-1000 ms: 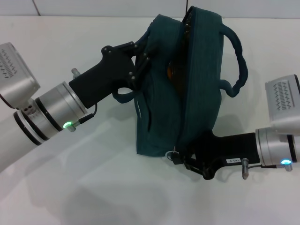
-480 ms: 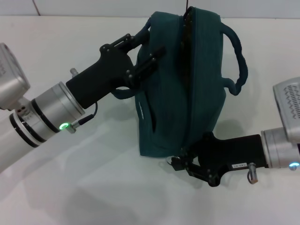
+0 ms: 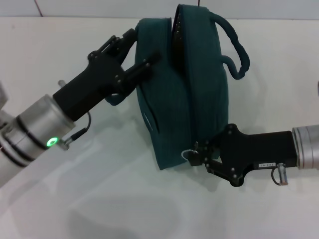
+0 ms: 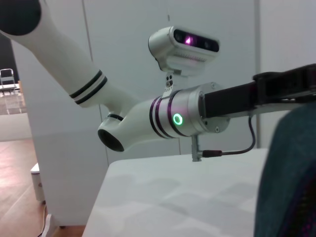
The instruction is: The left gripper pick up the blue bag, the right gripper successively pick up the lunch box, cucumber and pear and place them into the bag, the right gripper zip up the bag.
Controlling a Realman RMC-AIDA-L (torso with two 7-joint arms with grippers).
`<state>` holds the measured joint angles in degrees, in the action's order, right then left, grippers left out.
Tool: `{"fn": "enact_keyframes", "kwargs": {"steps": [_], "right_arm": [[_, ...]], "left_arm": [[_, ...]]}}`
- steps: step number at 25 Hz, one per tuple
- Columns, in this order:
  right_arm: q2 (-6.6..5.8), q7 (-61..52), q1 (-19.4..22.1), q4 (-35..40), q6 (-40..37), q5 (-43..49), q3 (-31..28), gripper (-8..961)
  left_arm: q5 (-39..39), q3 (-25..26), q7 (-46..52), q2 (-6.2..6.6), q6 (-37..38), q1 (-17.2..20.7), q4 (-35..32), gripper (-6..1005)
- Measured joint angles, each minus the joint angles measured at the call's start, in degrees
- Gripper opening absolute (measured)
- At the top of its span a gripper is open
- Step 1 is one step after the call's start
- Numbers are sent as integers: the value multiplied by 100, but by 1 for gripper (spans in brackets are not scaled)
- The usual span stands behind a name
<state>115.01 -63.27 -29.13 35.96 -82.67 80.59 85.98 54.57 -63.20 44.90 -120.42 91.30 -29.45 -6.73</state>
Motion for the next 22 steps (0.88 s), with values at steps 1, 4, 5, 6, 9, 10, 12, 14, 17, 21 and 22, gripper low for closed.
{"fn": "enact_keyframes", "kwargs": {"steps": [1, 4, 5, 6, 9, 10, 12, 14, 17, 21, 22], "right_arm": [[-3, 57, 1, 2, -35, -1, -15, 30], [-13, 236, 3, 16, -97, -25, -20, 31], [-11, 315, 3, 18, -98, -31, -26, 31], [-4, 376, 3, 18, -99, -33, -39, 31], [17, 547, -10, 18, -100, -36, -101, 31], [22, 581, -23, 18, -100, -41, -125, 31], [36, 637, -59, 26, -100, -71, -156, 31], [44, 706, -85, 39, -98, -192, -167, 31], [47, 842, -101, 26, -83, -518, -169, 30], [46, 1003, -114, -17, -69, -932, -170, 30], [46, 1009, -119, -18, -67, -963, -170, 30]], "left_arm": [[-9, 2, -6, 4, 106, 57, -12, 767], [-61, 2, -129, 17, 485, 268, -34, 793], [-64, 2, -203, 22, 598, 355, -35, 801], [-67, -1, -269, 25, 683, 425, -36, 810], [-67, -24, -465, 28, 839, 626, -35, 807], [-67, -29, -554, 28, 876, 708, -32, 806], [-69, -33, -736, 28, 914, 870, -10, 804], [-72, -34, -927, 22, 905, 1037, 26, 799], [-73, -34, -1168, 1, 879, 1221, 116, 799], [-62, -35, -1553, -7, 867, 1290, 472, 799], [-55, -37, -1621, -8, 860, 1289, 540, 799]]}}
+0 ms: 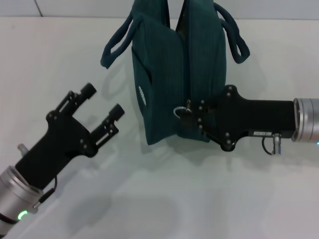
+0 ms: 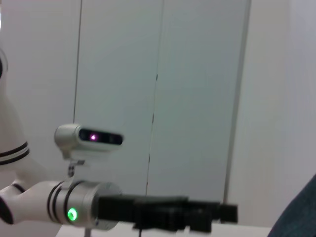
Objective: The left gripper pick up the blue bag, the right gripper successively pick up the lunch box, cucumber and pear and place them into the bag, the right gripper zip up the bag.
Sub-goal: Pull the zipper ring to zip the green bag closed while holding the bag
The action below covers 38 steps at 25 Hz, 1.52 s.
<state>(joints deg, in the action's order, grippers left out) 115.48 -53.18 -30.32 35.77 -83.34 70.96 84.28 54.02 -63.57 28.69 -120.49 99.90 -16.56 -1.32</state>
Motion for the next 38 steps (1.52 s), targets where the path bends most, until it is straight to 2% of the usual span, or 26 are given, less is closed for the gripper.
{"fn": "enact_keyframes", "kwargs": {"steps": [4, 14, 22, 27, 32, 38], "right_arm": [[0, 5, -25, 1, 9, -60, 0, 30], [33, -10, 27, -17, -16, -251, 7, 25], [36, -31, 50, -101, -34, -434, 32, 24], [31, -25, 53, -153, -41, -443, 20, 24], [24, -2, 53, -161, -64, -444, 1, 25], [32, 5, 56, -201, -120, -540, 0, 25]], "left_arm": [[67, -78, -177, -4, -151, 3, 148, 799], [110, -1030, -100, 5, -523, -357, 155, 800], [45, -1007, 66, -22, -947, -577, 136, 770], [-31, -1002, 52, -27, -978, -664, 111, 558], [-72, -999, -57, -27, -1026, -756, 102, 470], [-55, -1026, -712, -27, -1035, -869, 96, 364]]}}
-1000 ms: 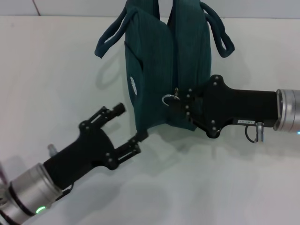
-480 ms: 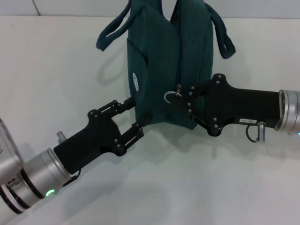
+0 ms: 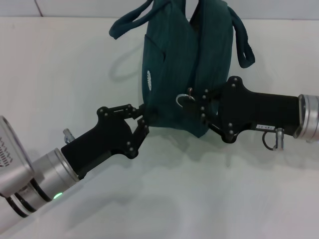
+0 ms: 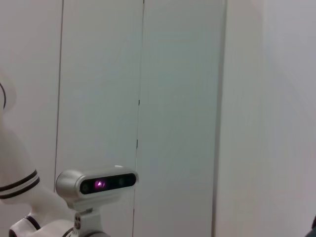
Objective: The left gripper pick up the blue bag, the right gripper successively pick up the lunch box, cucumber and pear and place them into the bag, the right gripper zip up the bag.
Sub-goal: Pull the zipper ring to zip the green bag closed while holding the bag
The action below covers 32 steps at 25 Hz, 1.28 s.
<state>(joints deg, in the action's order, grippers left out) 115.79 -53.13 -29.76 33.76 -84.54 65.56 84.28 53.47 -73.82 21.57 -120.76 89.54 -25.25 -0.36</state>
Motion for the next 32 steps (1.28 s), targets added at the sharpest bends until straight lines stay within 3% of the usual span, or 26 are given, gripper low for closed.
{"fn": "enact_keyframes", "kwargs": {"steps": [6, 11, 18, 32], "right_arm": [[-26, -37, 7, -167, -272, -411, 1, 25], [-41, -36, 11, -182, -314, -588, -156, 25], [-20, 3, 21, -275, -290, -640, -509, 26], [-13, 0, -4, -274, -285, -741, -536, 21]], "left_arm": [[240, -16, -160, 0, -56, -135, -5, 168], [481, -19, -273, -1, -360, -291, 13, 68], [522, -23, -284, 2, -569, -323, -10, 67], [555, -26, -284, 9, -566, -278, 4, 65]]}}
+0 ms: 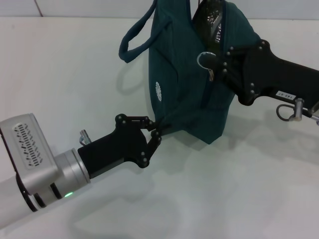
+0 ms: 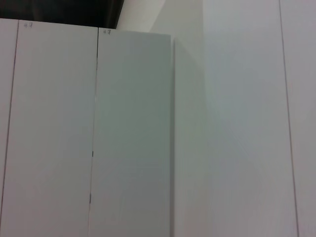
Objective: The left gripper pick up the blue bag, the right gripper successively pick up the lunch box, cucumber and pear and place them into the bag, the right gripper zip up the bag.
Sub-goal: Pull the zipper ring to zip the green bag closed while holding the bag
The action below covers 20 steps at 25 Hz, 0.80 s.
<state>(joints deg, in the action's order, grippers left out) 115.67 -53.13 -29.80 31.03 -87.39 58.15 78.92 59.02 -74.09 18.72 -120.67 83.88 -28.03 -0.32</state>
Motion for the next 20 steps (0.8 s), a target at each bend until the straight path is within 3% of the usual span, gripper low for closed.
{"fn": "enact_keyframes", "kwargs": {"steps": [20], "right_arm": [[-29, -45, -23, -360, 4, -500, -221, 22]], "left_arm": [[-34, 17, 102, 0, 447, 61, 20, 113]]}}
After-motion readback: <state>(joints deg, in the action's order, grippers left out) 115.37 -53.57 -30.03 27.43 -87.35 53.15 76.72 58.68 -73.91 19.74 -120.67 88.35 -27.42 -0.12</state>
